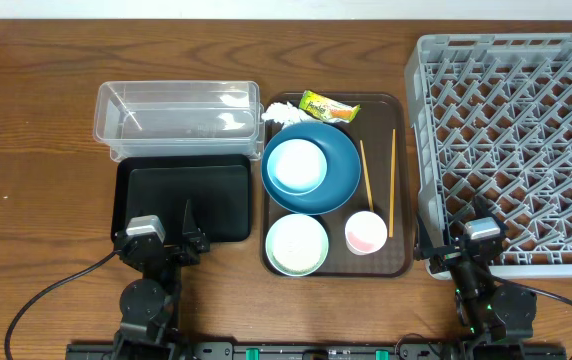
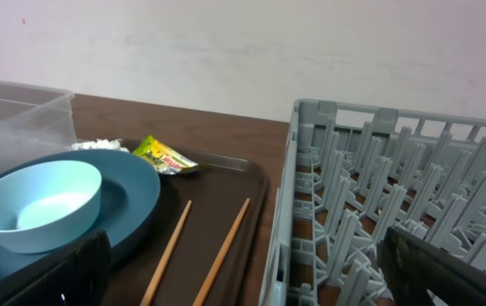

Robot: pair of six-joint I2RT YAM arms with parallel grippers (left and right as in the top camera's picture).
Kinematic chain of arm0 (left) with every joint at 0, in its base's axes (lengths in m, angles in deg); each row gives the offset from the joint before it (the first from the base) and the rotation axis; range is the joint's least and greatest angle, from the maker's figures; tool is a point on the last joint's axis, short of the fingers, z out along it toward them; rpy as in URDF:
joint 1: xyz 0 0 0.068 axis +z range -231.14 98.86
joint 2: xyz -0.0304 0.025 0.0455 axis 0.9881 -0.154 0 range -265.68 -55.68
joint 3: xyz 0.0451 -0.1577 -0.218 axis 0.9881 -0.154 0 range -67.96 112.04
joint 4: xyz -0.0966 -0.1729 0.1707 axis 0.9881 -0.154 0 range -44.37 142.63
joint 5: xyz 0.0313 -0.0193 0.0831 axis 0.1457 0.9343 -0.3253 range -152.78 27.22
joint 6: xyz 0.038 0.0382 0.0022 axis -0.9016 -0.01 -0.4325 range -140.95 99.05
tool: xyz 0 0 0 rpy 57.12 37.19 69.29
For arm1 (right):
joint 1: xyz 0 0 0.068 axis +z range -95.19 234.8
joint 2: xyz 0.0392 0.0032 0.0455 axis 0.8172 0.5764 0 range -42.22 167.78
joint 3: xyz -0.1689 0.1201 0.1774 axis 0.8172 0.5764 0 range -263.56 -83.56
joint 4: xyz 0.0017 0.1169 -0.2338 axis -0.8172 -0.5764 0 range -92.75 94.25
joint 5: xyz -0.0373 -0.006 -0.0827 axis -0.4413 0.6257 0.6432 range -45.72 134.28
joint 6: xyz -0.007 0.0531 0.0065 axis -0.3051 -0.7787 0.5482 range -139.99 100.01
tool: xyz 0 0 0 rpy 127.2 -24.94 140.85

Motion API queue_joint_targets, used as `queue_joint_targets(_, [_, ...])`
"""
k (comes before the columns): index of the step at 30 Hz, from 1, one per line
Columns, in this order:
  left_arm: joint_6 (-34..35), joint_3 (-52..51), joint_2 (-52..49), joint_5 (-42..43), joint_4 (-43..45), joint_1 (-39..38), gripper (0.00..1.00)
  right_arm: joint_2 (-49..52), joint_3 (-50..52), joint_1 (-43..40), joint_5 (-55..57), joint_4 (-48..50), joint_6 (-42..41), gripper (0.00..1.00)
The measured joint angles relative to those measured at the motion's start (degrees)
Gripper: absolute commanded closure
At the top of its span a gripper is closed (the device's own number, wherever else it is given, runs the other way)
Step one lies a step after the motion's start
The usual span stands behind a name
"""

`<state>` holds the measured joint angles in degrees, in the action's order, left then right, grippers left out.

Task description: Sort waste into correct bins and load items into the dishwasher rack

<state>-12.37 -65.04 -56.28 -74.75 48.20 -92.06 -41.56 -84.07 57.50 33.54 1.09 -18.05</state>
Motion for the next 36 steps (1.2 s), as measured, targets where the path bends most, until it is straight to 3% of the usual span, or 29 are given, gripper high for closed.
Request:
queue_joint_targets(21, [0.00, -0.37, 0.00, 0.55, 1.07, 0.00, 0.08, 0.00, 0.00, 0.00, -0.96, 0.39, -1.38, 0.01])
queue_joint_targets(36, [0.00, -0.66, 0.00, 24.06, 1.49, -0.02, 0.08, 0.00, 0.00, 0.00, -11.69, 0.92, -9.42, 0.01])
